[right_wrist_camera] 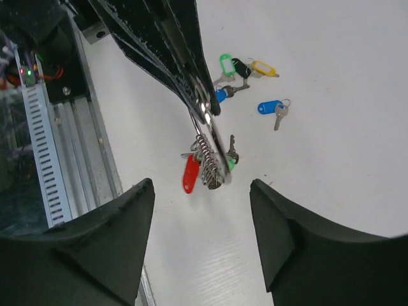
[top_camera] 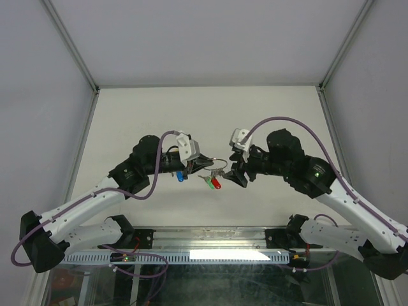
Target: Put the keys on the keyring
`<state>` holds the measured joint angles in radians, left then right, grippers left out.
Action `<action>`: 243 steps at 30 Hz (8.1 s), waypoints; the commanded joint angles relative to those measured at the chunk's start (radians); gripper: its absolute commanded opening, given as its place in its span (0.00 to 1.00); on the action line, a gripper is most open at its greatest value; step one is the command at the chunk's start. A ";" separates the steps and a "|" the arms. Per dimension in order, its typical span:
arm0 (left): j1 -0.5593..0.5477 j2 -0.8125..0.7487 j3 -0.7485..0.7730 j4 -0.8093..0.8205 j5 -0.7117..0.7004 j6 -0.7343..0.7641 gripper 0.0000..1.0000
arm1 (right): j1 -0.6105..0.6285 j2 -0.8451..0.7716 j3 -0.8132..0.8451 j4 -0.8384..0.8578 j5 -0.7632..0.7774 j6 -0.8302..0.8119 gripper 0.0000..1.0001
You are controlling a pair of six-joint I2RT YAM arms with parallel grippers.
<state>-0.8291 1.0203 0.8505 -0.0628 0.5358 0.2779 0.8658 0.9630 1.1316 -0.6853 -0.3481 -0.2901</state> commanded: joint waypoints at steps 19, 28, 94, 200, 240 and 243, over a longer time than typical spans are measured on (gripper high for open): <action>0.008 -0.131 -0.018 0.126 -0.440 -0.567 0.00 | 0.002 -0.184 -0.191 0.189 0.268 0.649 0.77; 0.009 -0.183 -0.053 0.240 -0.430 -0.579 0.00 | 0.002 -0.266 -0.327 0.419 0.390 0.540 0.53; 0.009 -0.202 -0.109 0.684 -0.049 -0.684 0.00 | 0.266 -0.402 -0.464 0.810 0.290 0.113 0.52; 0.010 -0.244 -0.130 0.673 -0.194 -0.669 0.00 | 0.349 -0.328 -0.491 0.970 0.536 0.105 0.21; 0.009 -0.246 -0.132 0.675 -0.189 -0.675 0.00 | 0.349 -0.280 -0.454 1.064 0.493 0.098 0.24; 0.009 -0.245 -0.134 0.676 -0.187 -0.677 0.00 | 0.349 -0.286 -0.452 1.068 0.500 0.093 0.24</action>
<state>-0.8291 0.7902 0.6933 0.5476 0.3660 -0.4015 1.2091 0.6945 0.6285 0.3035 0.1345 -0.1818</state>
